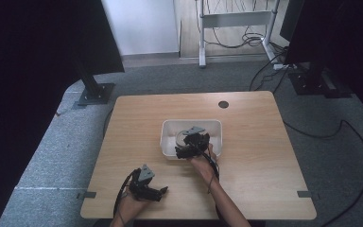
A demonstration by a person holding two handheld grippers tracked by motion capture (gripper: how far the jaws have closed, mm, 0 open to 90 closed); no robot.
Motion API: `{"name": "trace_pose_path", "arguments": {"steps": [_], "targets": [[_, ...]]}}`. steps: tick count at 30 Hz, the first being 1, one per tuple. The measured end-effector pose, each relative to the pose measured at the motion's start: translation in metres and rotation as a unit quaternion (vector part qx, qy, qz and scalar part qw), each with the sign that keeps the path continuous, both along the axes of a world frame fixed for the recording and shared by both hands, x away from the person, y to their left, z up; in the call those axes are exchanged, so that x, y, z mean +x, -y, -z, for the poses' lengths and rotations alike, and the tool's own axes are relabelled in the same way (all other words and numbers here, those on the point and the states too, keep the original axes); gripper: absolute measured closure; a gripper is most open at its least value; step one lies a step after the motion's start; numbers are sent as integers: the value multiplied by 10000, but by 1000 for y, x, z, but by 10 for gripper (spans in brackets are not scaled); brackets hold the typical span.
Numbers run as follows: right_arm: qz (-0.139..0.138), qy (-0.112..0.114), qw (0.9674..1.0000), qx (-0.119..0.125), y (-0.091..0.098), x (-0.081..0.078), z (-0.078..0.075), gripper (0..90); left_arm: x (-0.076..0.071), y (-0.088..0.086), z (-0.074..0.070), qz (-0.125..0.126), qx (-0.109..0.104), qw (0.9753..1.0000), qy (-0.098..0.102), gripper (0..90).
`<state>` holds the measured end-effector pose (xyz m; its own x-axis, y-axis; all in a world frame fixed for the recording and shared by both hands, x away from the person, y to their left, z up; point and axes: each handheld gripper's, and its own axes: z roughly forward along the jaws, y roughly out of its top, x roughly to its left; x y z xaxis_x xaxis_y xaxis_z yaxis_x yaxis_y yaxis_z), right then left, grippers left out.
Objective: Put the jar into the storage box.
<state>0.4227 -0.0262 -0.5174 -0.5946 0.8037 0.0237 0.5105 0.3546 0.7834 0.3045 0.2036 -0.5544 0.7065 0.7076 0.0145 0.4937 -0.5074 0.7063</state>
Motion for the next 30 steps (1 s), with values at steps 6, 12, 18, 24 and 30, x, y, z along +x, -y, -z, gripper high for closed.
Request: {"name": "trace_pose_path", "arguments": {"steps": [6, 12, 18, 24, 30], "targets": [[-26, 94, 10000, -11, 4, -4, -5, 19, 0, 0, 0, 0, 0, 10000, 0, 24], [-85, 150, 9998, 25, 9, -8, -9, 22, 0, 0, 0, 0, -1, 10000, 0, 24], [-129, 188, 9997, 37, 14, -13, -13, 30, 0, 0, 0, -1, -1, 10000, 1, 24], [-229, 202, 9995, 51, 19, -18, -17, 36, 0, 0, 0, 0, 2, 10000, 4, 24], [-340, 228, 9991, 60, 23, -22, -20, 36, 0, 0, 0, 2, 3, 10000, 3, 24]]}}
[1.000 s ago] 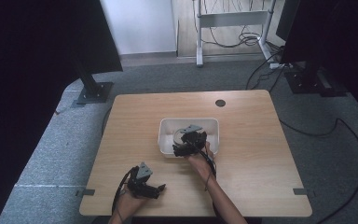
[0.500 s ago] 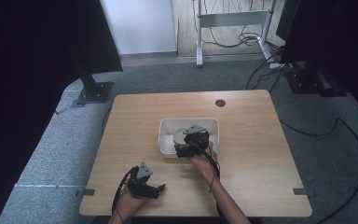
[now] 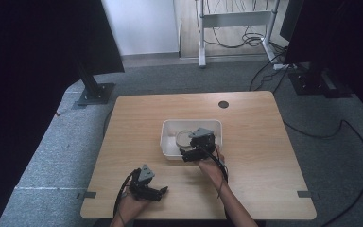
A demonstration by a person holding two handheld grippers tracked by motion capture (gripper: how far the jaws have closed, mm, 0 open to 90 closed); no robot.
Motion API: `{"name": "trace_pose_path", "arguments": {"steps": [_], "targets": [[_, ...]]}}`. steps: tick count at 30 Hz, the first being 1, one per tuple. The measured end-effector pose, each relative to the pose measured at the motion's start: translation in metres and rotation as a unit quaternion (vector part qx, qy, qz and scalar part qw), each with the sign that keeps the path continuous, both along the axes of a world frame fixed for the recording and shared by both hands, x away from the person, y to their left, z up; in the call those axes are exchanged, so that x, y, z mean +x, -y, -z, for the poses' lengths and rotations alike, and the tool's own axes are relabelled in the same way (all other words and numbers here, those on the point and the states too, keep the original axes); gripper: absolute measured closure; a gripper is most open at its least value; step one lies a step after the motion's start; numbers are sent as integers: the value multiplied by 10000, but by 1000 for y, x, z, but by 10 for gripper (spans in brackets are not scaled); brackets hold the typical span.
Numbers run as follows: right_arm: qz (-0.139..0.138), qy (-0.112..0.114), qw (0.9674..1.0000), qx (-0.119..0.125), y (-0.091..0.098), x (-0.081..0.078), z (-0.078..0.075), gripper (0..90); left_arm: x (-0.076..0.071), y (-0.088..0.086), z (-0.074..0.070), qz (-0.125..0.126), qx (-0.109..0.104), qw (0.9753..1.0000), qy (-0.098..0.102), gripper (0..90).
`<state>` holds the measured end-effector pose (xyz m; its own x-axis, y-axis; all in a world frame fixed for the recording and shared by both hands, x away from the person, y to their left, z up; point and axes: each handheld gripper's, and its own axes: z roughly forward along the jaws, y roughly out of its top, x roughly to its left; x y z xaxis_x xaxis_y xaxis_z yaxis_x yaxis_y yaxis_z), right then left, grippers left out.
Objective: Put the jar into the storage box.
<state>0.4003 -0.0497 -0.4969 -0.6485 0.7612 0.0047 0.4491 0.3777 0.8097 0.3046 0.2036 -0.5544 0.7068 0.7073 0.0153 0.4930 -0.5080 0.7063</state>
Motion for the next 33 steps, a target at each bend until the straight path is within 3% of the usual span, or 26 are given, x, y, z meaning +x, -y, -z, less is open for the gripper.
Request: {"name": "trace_pose_path", "arguments": {"steps": [14, 33], "targets": [[-236, 36, 9997, -24, 13, -12, -5, 42, 0, 0, 0, 1, 4, 10000, 0, 24], [-317, 143, 9994, -60, 28, -25, -6, 41, 0, 0, 0, 1, 2, 10000, 2, 24]]}}
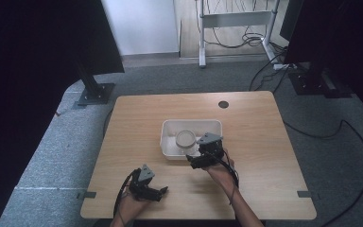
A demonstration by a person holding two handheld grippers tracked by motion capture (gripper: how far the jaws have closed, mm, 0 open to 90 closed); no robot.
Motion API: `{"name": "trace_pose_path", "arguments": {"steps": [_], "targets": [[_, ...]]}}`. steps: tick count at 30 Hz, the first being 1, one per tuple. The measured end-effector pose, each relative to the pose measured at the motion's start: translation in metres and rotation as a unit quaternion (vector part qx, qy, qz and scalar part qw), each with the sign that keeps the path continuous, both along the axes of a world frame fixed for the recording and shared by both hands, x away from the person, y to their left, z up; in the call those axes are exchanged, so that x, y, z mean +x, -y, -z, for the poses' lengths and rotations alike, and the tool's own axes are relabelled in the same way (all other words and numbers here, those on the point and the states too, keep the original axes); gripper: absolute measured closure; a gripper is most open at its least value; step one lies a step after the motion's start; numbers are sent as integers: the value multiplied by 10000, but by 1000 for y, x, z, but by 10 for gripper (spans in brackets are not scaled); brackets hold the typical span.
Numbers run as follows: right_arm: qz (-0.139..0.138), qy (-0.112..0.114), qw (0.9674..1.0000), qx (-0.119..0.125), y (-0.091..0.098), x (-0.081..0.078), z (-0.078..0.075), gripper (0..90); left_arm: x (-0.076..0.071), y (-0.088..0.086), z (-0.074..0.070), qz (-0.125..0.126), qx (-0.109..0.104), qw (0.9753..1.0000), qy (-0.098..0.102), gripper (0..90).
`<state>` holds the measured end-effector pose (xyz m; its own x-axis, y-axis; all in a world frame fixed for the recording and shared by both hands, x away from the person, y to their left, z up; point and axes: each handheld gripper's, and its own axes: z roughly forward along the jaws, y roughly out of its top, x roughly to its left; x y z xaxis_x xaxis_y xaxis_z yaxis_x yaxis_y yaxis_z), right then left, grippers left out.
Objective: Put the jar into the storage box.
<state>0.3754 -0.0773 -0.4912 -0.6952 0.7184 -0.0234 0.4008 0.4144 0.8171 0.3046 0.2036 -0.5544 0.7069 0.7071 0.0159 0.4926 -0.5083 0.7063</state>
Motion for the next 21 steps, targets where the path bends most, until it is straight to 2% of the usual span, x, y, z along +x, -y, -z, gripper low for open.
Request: {"name": "trace_pose_path", "arguments": {"steps": [21], "targets": [[-86, 54, 9999, -69, 22, -19, 2, 42, 0, 0, 0, 1, 3, 10000, -1, 24]]}}
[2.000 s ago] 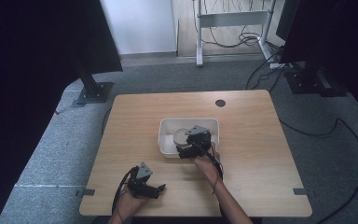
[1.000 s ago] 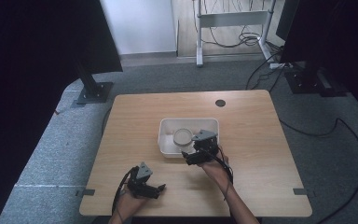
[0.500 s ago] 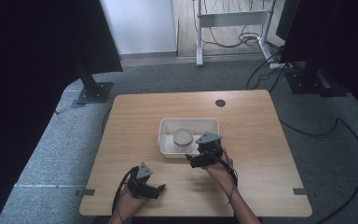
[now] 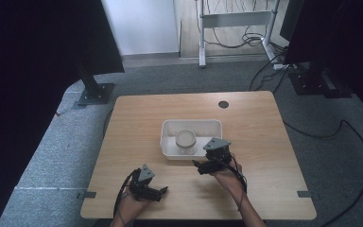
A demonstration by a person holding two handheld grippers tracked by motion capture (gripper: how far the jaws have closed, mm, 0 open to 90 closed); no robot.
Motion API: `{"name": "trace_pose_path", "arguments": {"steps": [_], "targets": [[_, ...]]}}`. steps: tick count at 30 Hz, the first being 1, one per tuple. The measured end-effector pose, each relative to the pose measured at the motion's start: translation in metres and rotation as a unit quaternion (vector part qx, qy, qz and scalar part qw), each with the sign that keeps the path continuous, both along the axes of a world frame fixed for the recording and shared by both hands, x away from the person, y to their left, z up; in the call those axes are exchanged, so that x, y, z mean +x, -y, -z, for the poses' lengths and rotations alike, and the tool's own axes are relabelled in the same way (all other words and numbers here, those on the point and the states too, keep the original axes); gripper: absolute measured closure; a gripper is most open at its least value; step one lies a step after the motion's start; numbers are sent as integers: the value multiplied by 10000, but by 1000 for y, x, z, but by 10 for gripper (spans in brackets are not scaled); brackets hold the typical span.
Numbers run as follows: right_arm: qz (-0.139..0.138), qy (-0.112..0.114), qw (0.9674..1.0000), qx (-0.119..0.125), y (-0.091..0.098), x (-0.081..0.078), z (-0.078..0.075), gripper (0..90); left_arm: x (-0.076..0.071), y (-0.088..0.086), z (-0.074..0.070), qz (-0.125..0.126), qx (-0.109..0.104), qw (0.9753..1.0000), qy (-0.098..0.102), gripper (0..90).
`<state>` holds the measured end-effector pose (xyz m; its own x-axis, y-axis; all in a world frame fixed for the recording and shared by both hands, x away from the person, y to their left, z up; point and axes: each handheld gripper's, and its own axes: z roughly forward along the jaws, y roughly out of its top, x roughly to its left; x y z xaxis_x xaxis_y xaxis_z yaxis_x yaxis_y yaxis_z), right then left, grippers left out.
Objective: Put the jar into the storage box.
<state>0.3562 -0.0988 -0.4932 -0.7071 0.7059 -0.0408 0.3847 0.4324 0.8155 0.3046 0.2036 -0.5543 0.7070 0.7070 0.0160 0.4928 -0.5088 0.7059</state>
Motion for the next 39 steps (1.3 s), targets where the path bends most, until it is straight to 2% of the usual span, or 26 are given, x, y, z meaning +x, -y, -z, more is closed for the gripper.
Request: {"name": "trace_pose_path", "arguments": {"steps": [20, 39], "targets": [[155, 146, 9998, 8, 38, -26, 6, 35, 0, 0, 0, -24, -3, 10000, -1, 24], [454, 69, 9989, -34, 75, -44, 23, 44, -1, 0, 0, -32, -3, 10000, 1, 24]]}}
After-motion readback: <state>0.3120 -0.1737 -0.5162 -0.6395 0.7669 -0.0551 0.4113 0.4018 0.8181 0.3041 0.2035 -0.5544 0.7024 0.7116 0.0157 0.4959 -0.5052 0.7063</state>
